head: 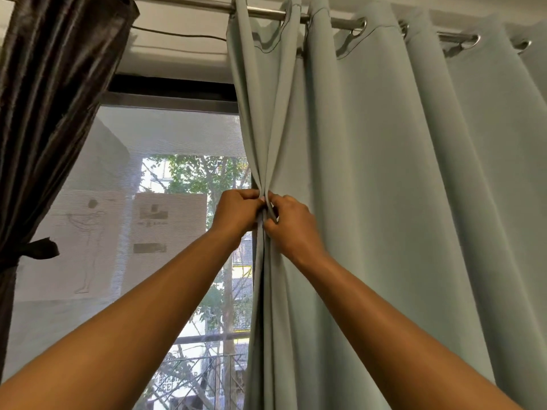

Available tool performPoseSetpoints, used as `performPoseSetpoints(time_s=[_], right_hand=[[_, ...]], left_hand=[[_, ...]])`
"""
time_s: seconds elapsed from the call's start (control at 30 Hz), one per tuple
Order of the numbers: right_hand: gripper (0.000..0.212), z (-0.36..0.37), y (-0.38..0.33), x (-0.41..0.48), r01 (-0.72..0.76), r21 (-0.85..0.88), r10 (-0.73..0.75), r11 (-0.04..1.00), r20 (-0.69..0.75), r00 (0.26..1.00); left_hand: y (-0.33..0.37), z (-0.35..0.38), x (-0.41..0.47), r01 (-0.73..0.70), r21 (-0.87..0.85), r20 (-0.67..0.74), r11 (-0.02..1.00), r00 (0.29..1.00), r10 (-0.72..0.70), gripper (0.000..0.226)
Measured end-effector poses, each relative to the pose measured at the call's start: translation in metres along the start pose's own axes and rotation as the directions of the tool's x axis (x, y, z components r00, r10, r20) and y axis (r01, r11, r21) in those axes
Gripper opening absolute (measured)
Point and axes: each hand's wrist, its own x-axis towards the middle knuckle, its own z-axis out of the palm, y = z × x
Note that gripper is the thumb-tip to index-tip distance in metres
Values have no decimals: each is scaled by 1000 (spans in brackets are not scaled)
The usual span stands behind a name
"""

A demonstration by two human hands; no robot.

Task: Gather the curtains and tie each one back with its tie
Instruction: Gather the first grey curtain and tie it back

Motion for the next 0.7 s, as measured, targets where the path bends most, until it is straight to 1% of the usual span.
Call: performPoseSetpoints(time_s=[0.07, 0.13, 0.2, 0.27, 0.3, 0.33, 0.4, 0.47, 0.5, 0.53, 0.6, 0.63, 0.7], right_hand=[[42, 1, 2, -1, -14, 7, 14, 1000, 30, 999], [38, 3, 6, -3, 2, -13, -2, 1000, 54, 999], [33, 4, 10, -2, 28, -24, -25, 999, 119, 993], [40, -1, 18, 2, 11, 4, -11, 1000, 226, 974], [44, -6, 24, 6, -15, 8, 12, 1000, 240, 971], [48, -14, 34, 11, -46, -4, 46, 999, 197, 979], [52, -33, 60, 22, -125, -99, 123, 987, -28, 992], [51, -57, 94, 33, -241, -191, 189, 952, -254, 949], [52, -69, 111, 39, -300, -204, 225, 932, -323, 919], [55, -82, 129, 46, -356, -207, 266, 911, -363, 893], [60, -107, 163, 64, -455, -212, 349, 865, -398, 848], [63, -118, 178, 73, -499, -226, 391, 836, -393, 833], [74, -134, 204, 90, -578, -244, 490, 779, -339, 803]], left_hand=[[-1, -1, 1, 26, -57, 15, 998, 1000, -25, 12], [0, 0, 1, 34, -85, 19, 996, 999, -33, 14], [1, -1, 5, -2, -19, 15, 1000, 1000, 2, 23], [3, -1, 11, -38, 72, 6, 997, 999, 38, 18], [4, 0, 15, -39, 89, -3, 995, 999, 40, 13], [5, 1, 19, -31, 101, -23, 994, 999, 34, 13], [3, 4, 26, -16, 150, -81, 988, 996, 29, 19], [0, 11, 32, -25, 224, -125, 974, 991, 54, 9], [-2, 15, 34, -31, 270, -143, 963, 987, 72, 4], [-4, 20, 37, -37, 324, -167, 945, 981, 95, 9], [-3, 31, 44, -40, 419, -219, 907, 965, 143, 24], [-1, 38, 47, -51, 443, -238, 895, 956, 172, 24], [4, 53, 53, -78, 495, -244, 865, 943, 225, 9]])
